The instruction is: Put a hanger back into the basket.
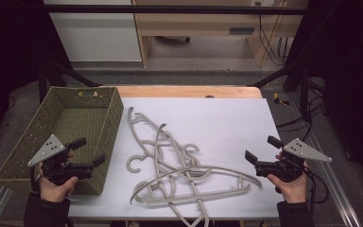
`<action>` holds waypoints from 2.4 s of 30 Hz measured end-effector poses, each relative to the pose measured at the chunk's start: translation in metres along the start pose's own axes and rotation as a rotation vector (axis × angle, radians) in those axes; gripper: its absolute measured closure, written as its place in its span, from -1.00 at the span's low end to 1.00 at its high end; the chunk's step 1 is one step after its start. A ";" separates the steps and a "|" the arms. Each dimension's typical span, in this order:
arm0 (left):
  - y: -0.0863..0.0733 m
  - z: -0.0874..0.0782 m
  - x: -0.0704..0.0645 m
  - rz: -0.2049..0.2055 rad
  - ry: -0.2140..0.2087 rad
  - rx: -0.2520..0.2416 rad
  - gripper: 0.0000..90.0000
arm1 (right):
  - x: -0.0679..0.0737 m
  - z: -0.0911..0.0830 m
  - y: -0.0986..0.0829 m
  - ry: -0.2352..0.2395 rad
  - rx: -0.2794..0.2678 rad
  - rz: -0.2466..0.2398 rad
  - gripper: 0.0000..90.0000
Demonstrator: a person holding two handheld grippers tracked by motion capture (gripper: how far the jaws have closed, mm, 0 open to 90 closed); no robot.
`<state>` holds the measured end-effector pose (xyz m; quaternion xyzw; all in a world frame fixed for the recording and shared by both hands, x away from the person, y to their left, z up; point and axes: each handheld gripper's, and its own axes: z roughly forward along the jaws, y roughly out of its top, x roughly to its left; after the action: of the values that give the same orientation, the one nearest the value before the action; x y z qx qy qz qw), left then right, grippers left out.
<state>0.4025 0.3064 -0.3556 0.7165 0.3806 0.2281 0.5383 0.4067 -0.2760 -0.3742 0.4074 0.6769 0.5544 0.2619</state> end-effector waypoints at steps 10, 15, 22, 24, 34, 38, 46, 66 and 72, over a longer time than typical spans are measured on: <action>0.002 0.011 -0.009 0.019 -0.011 0.029 -0.87 | 0.001 0.002 0.000 0.005 0.003 -0.004 -0.99; 0.001 0.022 -0.019 0.033 -0.035 0.065 -0.86 | 0.003 0.002 0.000 0.003 0.009 -0.010 -0.99; -0.002 0.041 -0.034 0.059 -0.068 0.137 -0.85 | 0.003 0.002 0.001 0.005 0.006 -0.010 -0.99; -0.003 0.045 -0.037 0.068 -0.074 0.160 -0.85 | 0.004 0.002 0.001 0.006 0.007 -0.011 -0.98; -0.006 0.072 -0.064 0.125 -0.132 0.253 -0.82 | 0.006 0.005 0.001 0.010 0.022 -0.021 -0.98; -0.008 0.084 -0.075 0.148 -0.157 0.296 -0.80 | 0.006 0.005 0.001 0.014 0.021 -0.022 -0.98; -0.012 0.106 -0.090 0.199 -0.198 0.382 -0.76 | 0.007 0.007 0.000 0.015 0.029 -0.021 -0.98; -0.030 0.159 -0.117 0.305 -0.231 0.611 -0.47 | 0.007 0.008 0.000 0.021 0.039 -0.023 -0.98; -0.035 0.167 -0.118 0.345 -0.213 0.668 -0.20 | 0.008 0.010 -0.001 0.022 0.047 -0.025 -0.98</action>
<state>0.4433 0.1182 -0.4318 0.9254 0.2497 0.1030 0.2658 0.4108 -0.2640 -0.3773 0.3986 0.6977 0.5393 0.2518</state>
